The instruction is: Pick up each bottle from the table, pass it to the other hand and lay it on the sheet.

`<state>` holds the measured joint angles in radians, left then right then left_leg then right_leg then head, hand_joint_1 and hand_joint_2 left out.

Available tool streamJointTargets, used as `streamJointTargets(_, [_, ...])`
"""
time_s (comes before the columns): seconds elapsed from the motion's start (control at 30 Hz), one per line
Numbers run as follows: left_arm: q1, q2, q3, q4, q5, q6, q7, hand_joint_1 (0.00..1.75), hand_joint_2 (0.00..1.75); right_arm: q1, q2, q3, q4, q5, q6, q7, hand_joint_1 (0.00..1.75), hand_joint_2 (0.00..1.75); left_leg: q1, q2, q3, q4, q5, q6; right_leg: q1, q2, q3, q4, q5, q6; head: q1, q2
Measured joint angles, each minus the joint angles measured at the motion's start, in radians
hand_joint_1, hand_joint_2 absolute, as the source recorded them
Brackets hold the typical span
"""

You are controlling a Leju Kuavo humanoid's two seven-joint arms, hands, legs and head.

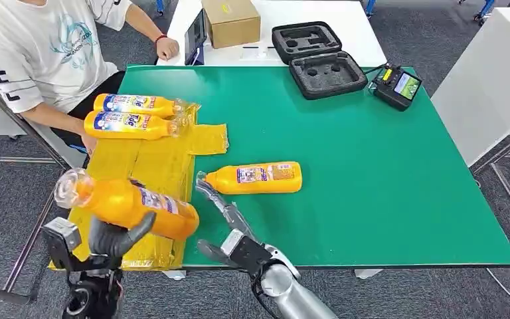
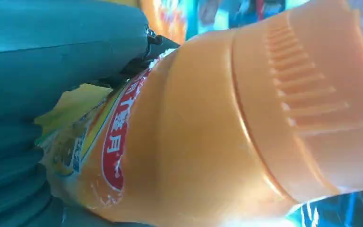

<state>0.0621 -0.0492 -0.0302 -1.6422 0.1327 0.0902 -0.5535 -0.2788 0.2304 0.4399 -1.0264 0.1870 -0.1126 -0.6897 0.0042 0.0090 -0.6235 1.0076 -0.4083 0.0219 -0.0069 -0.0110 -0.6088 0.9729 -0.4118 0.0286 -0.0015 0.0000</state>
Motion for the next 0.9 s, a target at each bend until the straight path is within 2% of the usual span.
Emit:
streamJointTargets(0.23, [-0.099, 0.057, 0.080, 0.060, -0.495, 0.286, 0.003, 1.75, 1.75, 0.076, -0.012, -0.035, -0.188, -0.153, 0.015, -0.010, 0.00, 0.00, 0.000, 0.000, 0.000, 0.000, 0.000, 0.000, 0.000, 0.000, 0.000, 0.000, 0.000, 0.000, 0.000, 0.000])
streamJointTargets(0.4, [-0.211, 0.130, 0.097, 0.172, -0.765, 0.301, 0.085, 1.75, 1.75, 0.105, -0.020, -0.045, -0.286, -0.157, -0.023, -0.010, 0.00, 0.00, 0.000, 0.000, 0.000, 0.000, 0.001, -0.001, 0.000, 0.000, 0.000, 0.000, 0.000, 0.000, 0.000, 0.000])
streamJointTargets(0.43, [-0.230, 0.141, 0.095, 0.192, -0.774, 0.296, 0.090, 1.75, 1.75, 0.107, -0.020, -0.046, -0.295, -0.156, -0.024, -0.010, 0.00, 1.75, 0.000, 0.000, 0.000, 0.000, 0.001, -0.001, 0.000, 0.000, 0.000, 0.000, 0.000, 0.000, 0.000, 0.000])
streamJointTargets(0.63, [-0.332, 0.197, 0.072, 0.310, -0.882, 0.292, 0.130, 1.75, 1.75, 0.116, -0.024, -0.046, -0.327, -0.139, -0.035, -0.010, 0.00, 1.75, 0.000, 0.001, 0.000, 0.000, 0.001, -0.001, 0.000, 0.000, 0.000, 0.000, 0.001, 0.000, 0.000, 0.000])
streamJointTargets(0.77, [-0.424, 0.232, 0.014, 0.422, -1.002, 0.208, 0.182, 1.75, 1.75, 0.116, -0.024, -0.042, -0.328, -0.111, -0.038, -0.010, 0.00, 1.75, 0.000, 0.000, 0.000, 0.000, 0.001, 0.000, 0.000, 0.000, 0.000, 0.000, 0.001, 0.000, 0.000, 0.000])
streamJointTargets(0.9, [-0.523, 0.252, -0.061, 0.550, -1.052, 0.153, 0.184, 1.75, 1.75, 0.116, -0.023, -0.030, -0.320, -0.113, -0.011, -0.010, 0.00, 1.75, 0.000, 0.000, 0.000, 0.000, 0.002, 0.000, 0.000, 0.000, 0.000, 0.000, 0.001, 0.000, 0.000, 0.000])
